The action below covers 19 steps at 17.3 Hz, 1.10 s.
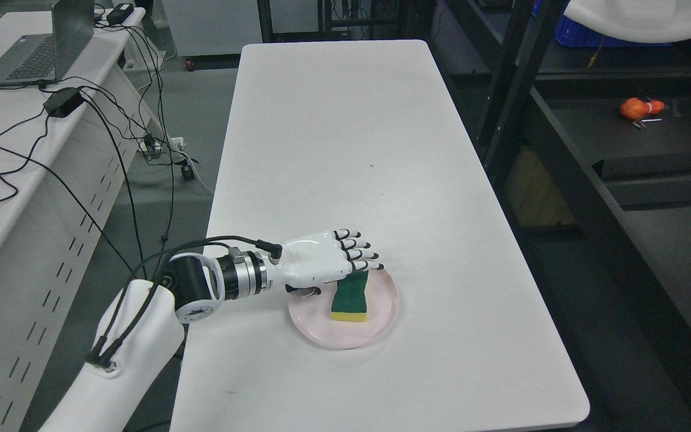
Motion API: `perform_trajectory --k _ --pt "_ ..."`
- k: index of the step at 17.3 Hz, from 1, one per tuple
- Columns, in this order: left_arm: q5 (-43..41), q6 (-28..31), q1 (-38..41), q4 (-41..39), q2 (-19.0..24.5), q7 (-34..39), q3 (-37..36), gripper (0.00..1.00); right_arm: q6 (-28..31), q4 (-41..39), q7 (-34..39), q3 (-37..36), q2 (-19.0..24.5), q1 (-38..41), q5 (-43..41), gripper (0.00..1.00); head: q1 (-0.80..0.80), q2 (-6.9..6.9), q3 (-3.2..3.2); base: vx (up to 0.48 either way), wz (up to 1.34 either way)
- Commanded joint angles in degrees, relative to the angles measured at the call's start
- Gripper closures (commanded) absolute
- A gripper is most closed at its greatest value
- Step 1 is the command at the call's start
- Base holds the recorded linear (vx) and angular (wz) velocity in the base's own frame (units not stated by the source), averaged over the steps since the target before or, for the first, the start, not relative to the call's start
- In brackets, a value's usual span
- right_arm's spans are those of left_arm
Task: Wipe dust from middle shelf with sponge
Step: 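Lower the left hand onto the green-and-yellow sponge and grasp it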
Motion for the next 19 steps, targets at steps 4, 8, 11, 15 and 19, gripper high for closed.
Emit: perform_trajectory --k 4,8,11,15,19 --pt "-1.6 0.0 -0.5 1.0 -1.4 -0.1 -4.5 0.03 4.1 -1.0 0.0 0.0 -1.0 0.0 0.0 0.0 0.0 0.0 0.0 -0.013 -0.09" --pt "-1.6 0.0 -0.4 0.9 -0.5 -0.8 -2.5 0.04 4.1 -1.0 0.0 0.0 -1.0 0.0 0.0 0.0 0.0 0.0 0.0 0.003 0.04" --pt "-1.7 0.0 -0.1 2.0 -0.4 -2.0 -1.9 0.09 4.1 -1.0 0.0 0.0 -1.0 0.0 0.0 0.0 0.0 0.0 0.0 0.003 -0.02" --pt "-1.6 0.0 -0.1 3.3 -1.4 -4.6 -0.9 0.22 4.1 -1.0 0.0 0.0 -1.0 0.0 0.0 0.0 0.0 0.0 0.0 0.0 0.0" --pt "-1.5 0.0 0.0 4.0 -1.6 -6.2 0.2 0.34 4.1 -1.0 0.0 0.0 -1.0 0.0 0.0 0.0 0.0 0.0 0.0 0.0 0.0"
